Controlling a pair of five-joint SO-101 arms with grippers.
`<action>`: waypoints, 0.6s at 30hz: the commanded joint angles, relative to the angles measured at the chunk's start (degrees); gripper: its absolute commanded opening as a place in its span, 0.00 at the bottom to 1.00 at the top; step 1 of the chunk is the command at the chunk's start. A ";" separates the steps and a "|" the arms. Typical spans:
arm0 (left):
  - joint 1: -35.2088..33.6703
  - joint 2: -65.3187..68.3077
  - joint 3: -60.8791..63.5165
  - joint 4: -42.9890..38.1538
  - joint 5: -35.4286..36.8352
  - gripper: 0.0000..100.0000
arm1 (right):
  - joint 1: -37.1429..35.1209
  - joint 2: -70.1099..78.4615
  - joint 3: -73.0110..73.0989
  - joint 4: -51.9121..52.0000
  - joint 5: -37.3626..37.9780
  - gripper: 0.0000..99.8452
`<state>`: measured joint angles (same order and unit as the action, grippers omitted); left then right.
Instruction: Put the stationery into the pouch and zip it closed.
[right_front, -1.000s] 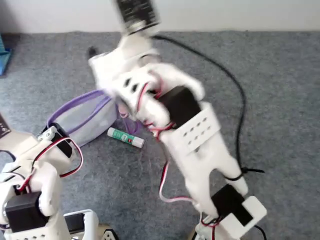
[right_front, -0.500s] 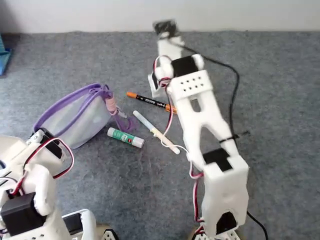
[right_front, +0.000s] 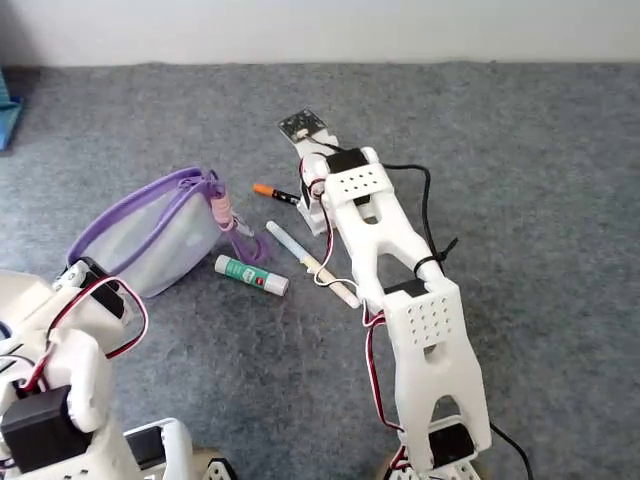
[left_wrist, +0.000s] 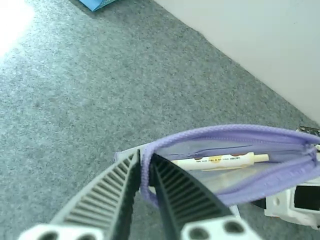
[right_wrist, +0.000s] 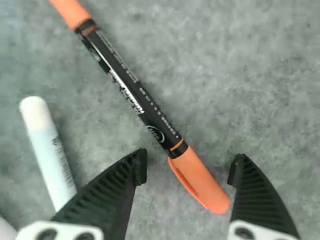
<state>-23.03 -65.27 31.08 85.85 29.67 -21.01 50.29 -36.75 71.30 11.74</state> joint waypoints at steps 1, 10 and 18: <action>-0.44 1.05 -1.89 0.44 0.44 0.01 | 1.80 0.13 -0.35 -0.75 0.62 0.22; -0.44 1.05 -1.89 0.44 0.44 0.01 | 5.49 -0.13 -1.05 5.58 5.98 0.02; -0.44 1.05 -1.89 0.44 0.44 0.01 | 7.08 -2.15 -7.38 30.29 5.80 0.01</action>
<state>-23.03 -65.27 31.08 85.85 29.67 -15.12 50.73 -40.97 93.01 16.92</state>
